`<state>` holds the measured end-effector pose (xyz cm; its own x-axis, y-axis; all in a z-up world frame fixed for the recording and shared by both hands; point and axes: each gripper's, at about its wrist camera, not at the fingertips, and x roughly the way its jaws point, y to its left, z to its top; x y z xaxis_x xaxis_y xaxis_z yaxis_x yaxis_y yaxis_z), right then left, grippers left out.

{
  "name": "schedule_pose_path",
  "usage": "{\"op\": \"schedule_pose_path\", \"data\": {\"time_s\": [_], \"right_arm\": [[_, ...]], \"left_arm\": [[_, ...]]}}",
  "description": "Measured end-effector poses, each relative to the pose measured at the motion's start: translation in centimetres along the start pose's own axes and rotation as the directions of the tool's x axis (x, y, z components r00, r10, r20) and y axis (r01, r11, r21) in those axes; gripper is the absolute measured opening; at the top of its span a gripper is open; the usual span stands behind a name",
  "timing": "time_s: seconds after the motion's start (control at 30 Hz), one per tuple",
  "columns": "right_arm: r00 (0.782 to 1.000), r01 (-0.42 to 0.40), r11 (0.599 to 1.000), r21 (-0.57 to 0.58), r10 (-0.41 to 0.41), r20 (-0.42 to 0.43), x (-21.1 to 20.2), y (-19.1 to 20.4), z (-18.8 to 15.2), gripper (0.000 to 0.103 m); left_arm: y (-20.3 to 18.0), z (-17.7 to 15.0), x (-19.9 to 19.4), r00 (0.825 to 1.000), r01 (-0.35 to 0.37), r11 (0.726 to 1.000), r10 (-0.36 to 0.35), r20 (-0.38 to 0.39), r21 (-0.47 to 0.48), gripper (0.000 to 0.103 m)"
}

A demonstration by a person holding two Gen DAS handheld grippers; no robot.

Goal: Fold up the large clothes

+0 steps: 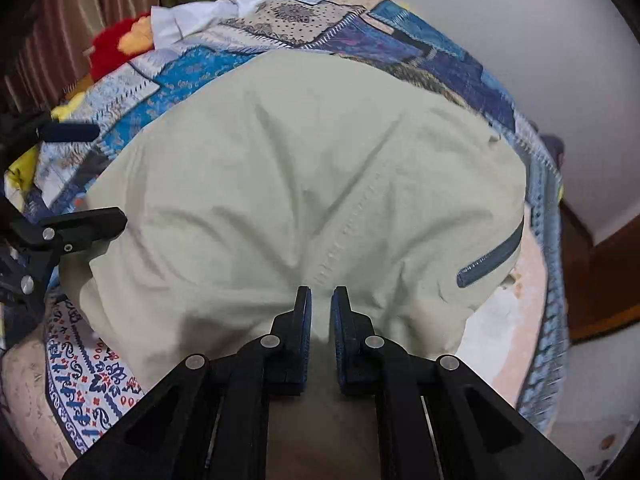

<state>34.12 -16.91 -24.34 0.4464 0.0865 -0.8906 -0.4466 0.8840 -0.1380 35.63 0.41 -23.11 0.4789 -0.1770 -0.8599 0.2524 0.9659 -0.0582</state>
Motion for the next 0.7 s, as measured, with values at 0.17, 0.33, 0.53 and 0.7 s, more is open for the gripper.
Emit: {"op": "schedule_pose_path", "data": {"time_s": [0.17,0.33,0.53,0.7], "right_arm": [[1.0,-0.003,0.999,0.036,0.004,-0.02,0.5,-2.4,-0.5,0.006],[0.998,0.052,0.998,0.047,-0.051,-0.029,0.6,-4.2,-2.1,0.006],[0.99,0.137,0.98,0.142,-0.133,-0.041,0.8,-8.5,-4.5,0.064],[0.997,0.065,0.942,0.329,-0.046,-0.066,1.2,-14.3,-6.4,0.103]], "left_arm": [[0.2,-0.9,0.1,1.0,0.013,1.0,-0.013,0.009,-0.006,0.103],[0.3,-1.8,-0.7,1.0,-0.018,1.0,0.018,0.019,0.022,0.103],[0.8,-2.3,-0.6,1.0,-0.011,1.0,0.011,0.008,-0.015,0.103],[1.3,-2.3,-1.1,1.0,-0.011,0.999,0.011,0.005,-0.052,0.103]]}}
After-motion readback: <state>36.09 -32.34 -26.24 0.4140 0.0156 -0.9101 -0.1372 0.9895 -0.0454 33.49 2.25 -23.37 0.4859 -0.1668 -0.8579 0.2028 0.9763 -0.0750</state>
